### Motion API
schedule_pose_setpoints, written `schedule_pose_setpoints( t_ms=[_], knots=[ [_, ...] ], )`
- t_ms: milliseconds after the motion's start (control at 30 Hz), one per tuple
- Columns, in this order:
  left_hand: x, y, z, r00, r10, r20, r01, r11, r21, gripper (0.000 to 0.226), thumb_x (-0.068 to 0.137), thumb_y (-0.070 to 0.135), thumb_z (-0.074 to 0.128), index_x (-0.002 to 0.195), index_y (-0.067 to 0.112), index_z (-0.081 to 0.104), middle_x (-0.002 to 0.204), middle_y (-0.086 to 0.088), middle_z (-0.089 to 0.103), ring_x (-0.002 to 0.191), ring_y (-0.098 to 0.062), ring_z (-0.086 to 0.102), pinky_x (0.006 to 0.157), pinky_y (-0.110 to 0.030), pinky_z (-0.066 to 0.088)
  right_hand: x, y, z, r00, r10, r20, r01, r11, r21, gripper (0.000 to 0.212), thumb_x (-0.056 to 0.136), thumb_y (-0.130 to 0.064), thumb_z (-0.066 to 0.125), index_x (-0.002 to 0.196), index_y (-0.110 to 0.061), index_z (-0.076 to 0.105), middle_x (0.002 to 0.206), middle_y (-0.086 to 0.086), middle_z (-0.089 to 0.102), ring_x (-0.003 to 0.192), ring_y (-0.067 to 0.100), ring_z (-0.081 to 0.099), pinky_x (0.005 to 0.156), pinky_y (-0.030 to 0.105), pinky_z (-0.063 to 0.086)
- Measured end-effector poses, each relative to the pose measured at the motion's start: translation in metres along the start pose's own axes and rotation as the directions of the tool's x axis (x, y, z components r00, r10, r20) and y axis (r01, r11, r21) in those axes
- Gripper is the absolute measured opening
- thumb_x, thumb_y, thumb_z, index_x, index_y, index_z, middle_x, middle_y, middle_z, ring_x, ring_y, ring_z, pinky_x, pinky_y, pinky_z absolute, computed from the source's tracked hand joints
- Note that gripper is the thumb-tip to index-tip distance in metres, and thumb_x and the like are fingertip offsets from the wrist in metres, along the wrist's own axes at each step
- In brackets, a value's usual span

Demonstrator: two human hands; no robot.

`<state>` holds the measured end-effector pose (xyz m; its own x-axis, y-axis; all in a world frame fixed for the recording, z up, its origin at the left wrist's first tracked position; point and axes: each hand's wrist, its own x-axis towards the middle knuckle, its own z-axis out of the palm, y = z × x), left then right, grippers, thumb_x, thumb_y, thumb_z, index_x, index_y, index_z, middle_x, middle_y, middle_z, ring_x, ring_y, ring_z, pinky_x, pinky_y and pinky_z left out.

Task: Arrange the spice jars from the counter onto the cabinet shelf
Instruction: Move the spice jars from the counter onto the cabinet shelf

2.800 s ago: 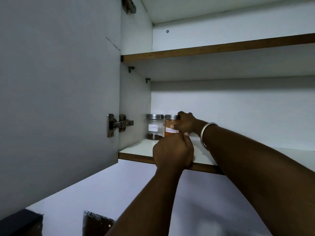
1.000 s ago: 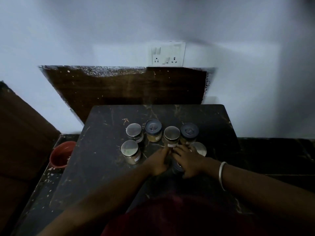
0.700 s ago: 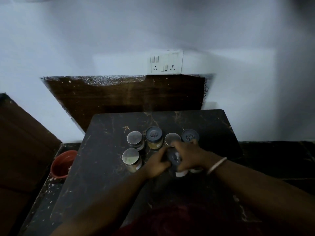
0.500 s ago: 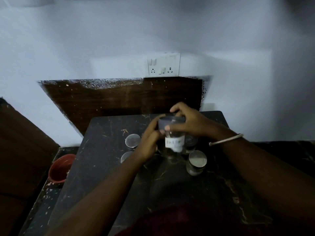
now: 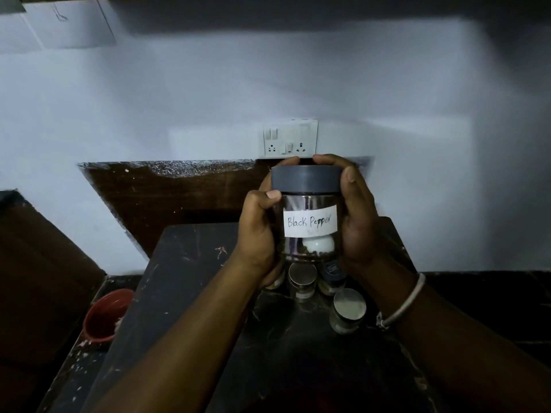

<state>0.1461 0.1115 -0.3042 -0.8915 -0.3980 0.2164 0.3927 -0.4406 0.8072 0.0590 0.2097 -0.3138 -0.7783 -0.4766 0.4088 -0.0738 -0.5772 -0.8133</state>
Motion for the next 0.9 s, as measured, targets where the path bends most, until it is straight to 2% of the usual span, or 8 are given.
schedule_pose_setpoints(
  t_ms=[133,267,333,433,567,700,800,900],
  knots=[
    [0.001,-0.004,-0.004,1.0,-0.016,-0.011,0.016,1.0,-0.02,0.042,0.086,0.026,0.036,0.118,0.009,0.057,0.085,-0.004,0.076,0.077,-0.017,0.074,0.062,-0.028,0.059,0.002,0.0,0.002,1.0,0.027,-0.008,-0.027,0.998,0.058,0.047,0.097,-0.05,0.059,0.123,-0.012,0.064,0.128,0.026,0.06,0.119,0.043,0.057,0.101,0.061,0.044],
    [0.002,-0.002,0.0,0.999,-0.028,-0.024,0.027,0.999,-0.041,0.043,0.086,0.027,0.037,0.119,0.008,0.057,0.089,-0.007,0.076,0.079,-0.02,0.074,0.063,-0.029,0.059,0.003,-0.001,0.005,0.999,0.042,-0.014,-0.041,0.997,0.073,0.05,0.097,-0.05,0.06,0.126,-0.009,0.061,0.127,0.024,0.063,0.12,0.043,0.058,0.103,0.061,0.044],
    [0.003,-0.002,0.0,0.999,-0.031,-0.03,0.029,0.998,-0.048,0.043,0.085,0.028,0.038,0.118,0.007,0.057,0.089,-0.008,0.076,0.079,-0.021,0.074,0.063,-0.03,0.059,0.004,0.0,0.006,0.999,0.046,-0.018,-0.044,0.997,0.068,0.052,0.096,-0.052,0.061,0.127,-0.011,0.062,0.128,0.028,0.061,0.121,0.045,0.057,0.104,0.066,0.042],
    [0.004,-0.002,0.001,0.998,-0.041,-0.048,0.038,0.998,-0.051,0.043,0.085,0.028,0.038,0.117,0.007,0.058,0.088,-0.008,0.076,0.079,-0.021,0.075,0.065,-0.03,0.06,0.003,0.001,0.006,0.998,0.063,-0.019,-0.061,0.996,0.066,0.055,0.093,-0.055,0.063,0.128,-0.012,0.063,0.134,0.037,0.053,0.125,0.057,0.051,0.105,0.074,0.036],
    [0.003,-0.002,0.0,0.997,-0.043,-0.057,0.04,0.998,-0.052,0.044,0.085,0.029,0.038,0.116,0.006,0.058,0.086,-0.008,0.076,0.078,-0.021,0.075,0.063,-0.029,0.059,0.003,0.001,0.008,0.997,0.077,-0.03,-0.076,0.996,0.047,0.059,0.09,-0.058,0.065,0.129,-0.014,0.063,0.138,0.036,0.051,0.129,0.06,0.046,0.107,0.078,0.033],
    [0.003,0.0,0.0,0.995,-0.061,-0.078,0.057,0.997,-0.055,0.051,0.083,0.03,0.04,0.124,0.002,0.053,0.091,-0.012,0.073,0.08,-0.024,0.073,0.063,-0.031,0.059,0.003,0.0,0.008,0.997,0.076,-0.033,-0.074,0.997,0.035,0.062,0.088,-0.059,0.066,0.13,-0.014,0.062,0.138,0.035,0.052,0.13,0.059,0.046,0.107,0.078,0.033],
    [0.003,-0.001,-0.002,0.993,-0.067,-0.094,0.062,0.996,-0.059,0.048,0.083,0.031,0.041,0.121,0.005,0.056,0.089,-0.01,0.074,0.079,-0.023,0.073,0.063,-0.032,0.059,0.004,-0.001,0.009,0.996,0.074,-0.04,-0.073,0.997,0.024,0.064,0.087,-0.061,0.066,0.13,-0.013,0.062,0.138,0.035,0.053,0.13,0.058,0.047,0.107,0.076,0.035],
    [0.002,0.001,0.001,0.991,-0.071,-0.112,0.062,0.995,-0.076,0.054,0.078,0.033,0.051,0.123,0.003,0.055,0.092,-0.013,0.073,0.08,-0.024,0.073,0.063,-0.032,0.06,0.004,-0.002,0.011,0.996,0.074,-0.054,-0.073,0.997,0.028,0.064,0.086,-0.06,0.067,0.128,-0.012,0.062,0.137,0.036,0.054,0.128,0.058,0.048,0.105,0.069,0.039]
  ],
)
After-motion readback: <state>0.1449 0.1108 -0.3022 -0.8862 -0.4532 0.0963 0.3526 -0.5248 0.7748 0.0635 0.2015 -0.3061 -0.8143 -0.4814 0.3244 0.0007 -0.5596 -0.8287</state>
